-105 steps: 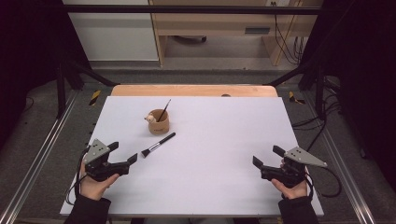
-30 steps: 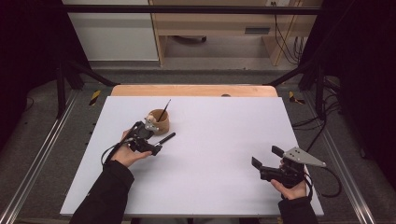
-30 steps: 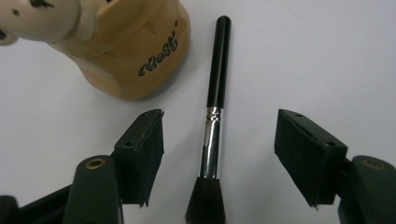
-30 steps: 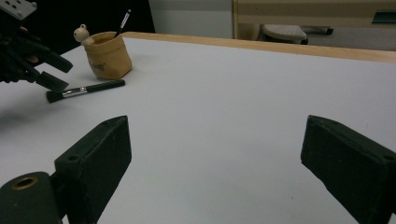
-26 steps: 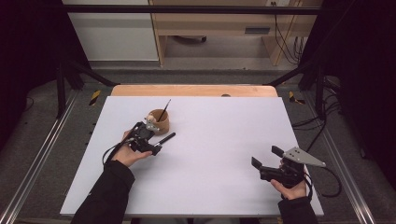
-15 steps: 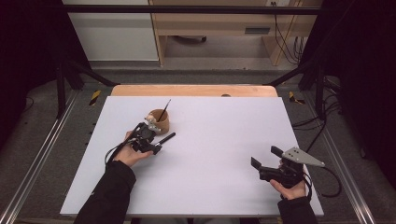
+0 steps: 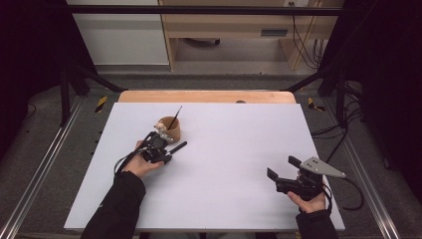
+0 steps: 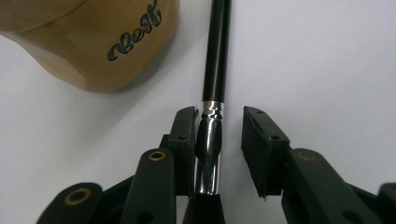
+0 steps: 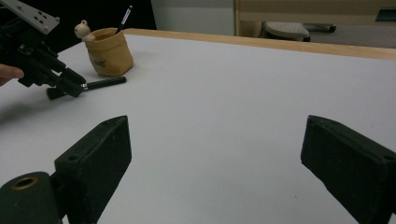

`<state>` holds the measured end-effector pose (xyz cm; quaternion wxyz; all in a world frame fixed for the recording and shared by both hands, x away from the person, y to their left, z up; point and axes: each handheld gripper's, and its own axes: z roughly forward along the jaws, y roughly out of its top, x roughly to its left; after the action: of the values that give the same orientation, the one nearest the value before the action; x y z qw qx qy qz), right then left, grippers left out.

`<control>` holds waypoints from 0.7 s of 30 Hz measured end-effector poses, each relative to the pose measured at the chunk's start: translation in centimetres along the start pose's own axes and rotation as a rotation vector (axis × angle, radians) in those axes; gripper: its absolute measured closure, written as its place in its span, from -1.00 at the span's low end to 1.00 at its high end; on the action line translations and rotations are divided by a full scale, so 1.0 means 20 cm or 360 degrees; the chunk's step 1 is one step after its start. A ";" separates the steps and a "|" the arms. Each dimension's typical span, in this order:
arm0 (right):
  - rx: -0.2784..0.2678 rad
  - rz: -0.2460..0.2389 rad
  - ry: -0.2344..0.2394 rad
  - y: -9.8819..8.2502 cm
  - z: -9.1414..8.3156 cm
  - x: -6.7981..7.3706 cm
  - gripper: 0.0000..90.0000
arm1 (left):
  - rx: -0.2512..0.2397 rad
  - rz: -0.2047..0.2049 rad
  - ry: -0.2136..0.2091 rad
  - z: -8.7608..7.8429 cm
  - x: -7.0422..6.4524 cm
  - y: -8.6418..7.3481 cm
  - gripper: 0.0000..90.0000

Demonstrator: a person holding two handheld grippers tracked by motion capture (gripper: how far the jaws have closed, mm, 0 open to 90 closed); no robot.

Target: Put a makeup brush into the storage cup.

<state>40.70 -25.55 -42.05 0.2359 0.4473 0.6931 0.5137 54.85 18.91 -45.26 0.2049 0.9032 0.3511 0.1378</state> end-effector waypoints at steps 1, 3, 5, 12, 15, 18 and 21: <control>-0.0001 -0.0002 0.0002 0.00 0.00 0.00 -0.80 | 0.0001 0.0002 -0.0002 0.00 0.00 0.00 0.46; 0.0000 0.0001 0.0000 0.00 0.00 0.00 -0.80 | 0.0005 0.0001 -0.0014 0.00 0.00 0.00 0.51; 0.0002 0.0000 -0.0001 0.00 0.00 0.00 -0.80 | 0.0007 -0.0001 -0.0027 0.00 0.00 0.00 0.56; 0.0001 -0.0006 -0.0003 0.00 0.00 0.00 -0.80 | 0.0015 0.0007 -0.0054 0.00 0.00 0.00 0.69; 0.0001 -0.0008 0.0001 0.00 0.00 0.00 -0.80 | 0.0019 0.0016 -0.0056 0.00 0.00 0.01 0.70; 0.0001 -0.0006 0.0000 0.00 0.00 0.00 -0.80 | 0.0015 0.0032 -0.0057 0.00 0.00 0.00 0.71; -0.0001 -0.0006 -0.0002 0.00 0.00 0.00 -0.80 | 0.0019 0.0058 -0.0076 -0.01 -0.01 0.00 0.72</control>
<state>40.73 -25.53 -42.07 0.2374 0.4462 0.6937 0.5132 54.73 18.83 -45.15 0.2054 0.9136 0.3304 0.1177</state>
